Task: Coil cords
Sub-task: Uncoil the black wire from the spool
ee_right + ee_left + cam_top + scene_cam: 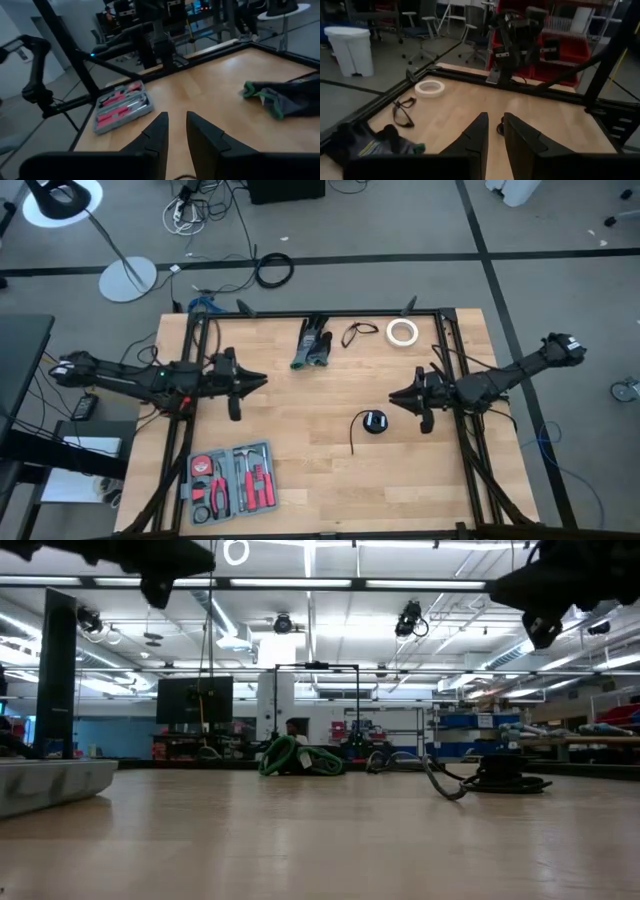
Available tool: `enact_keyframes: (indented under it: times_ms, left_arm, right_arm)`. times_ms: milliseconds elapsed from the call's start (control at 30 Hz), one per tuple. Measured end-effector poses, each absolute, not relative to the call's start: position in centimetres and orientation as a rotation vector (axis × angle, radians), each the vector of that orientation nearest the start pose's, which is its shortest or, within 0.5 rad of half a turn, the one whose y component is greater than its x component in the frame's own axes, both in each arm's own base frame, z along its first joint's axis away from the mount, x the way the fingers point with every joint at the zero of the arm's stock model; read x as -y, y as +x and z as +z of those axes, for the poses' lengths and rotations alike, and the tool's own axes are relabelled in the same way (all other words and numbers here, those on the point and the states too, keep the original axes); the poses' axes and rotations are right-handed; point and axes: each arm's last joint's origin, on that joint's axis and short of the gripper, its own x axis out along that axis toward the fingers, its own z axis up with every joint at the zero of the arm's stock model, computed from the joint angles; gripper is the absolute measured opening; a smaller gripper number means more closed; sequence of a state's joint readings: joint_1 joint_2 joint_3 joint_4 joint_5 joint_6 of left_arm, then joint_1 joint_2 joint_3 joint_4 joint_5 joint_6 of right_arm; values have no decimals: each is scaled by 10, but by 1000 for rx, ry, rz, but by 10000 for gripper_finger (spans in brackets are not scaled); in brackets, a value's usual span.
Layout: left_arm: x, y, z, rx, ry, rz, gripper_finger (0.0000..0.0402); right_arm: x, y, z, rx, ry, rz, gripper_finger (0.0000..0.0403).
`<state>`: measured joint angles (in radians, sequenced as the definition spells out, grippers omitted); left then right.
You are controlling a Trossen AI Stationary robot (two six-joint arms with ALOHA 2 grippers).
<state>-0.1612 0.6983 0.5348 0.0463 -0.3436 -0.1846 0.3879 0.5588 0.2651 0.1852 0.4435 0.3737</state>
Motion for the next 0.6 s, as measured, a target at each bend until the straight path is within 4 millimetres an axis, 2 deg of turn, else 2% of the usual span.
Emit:
enact_keyframes:
  times_ms: [133, 300, 467, 600]
  left_arm:
    - [21, 184, 291, -134, -156, 156, 65]
    - [28, 212, 284, -228, -189, 98, 65]
    - [33, 238, 271, -324, -207, 67, 65]
    - [37, 257, 262, -384, -199, 44, 65]
  right_arm:
    - [-45, 144, 222, -130, 350, -47, 69]
    - [-53, 152, 214, -266, 433, 46, 69]
    - [-54, 152, 202, -500, 510, -34, 69]
    - [-53, 150, 198, -596, 588, -96, 69]
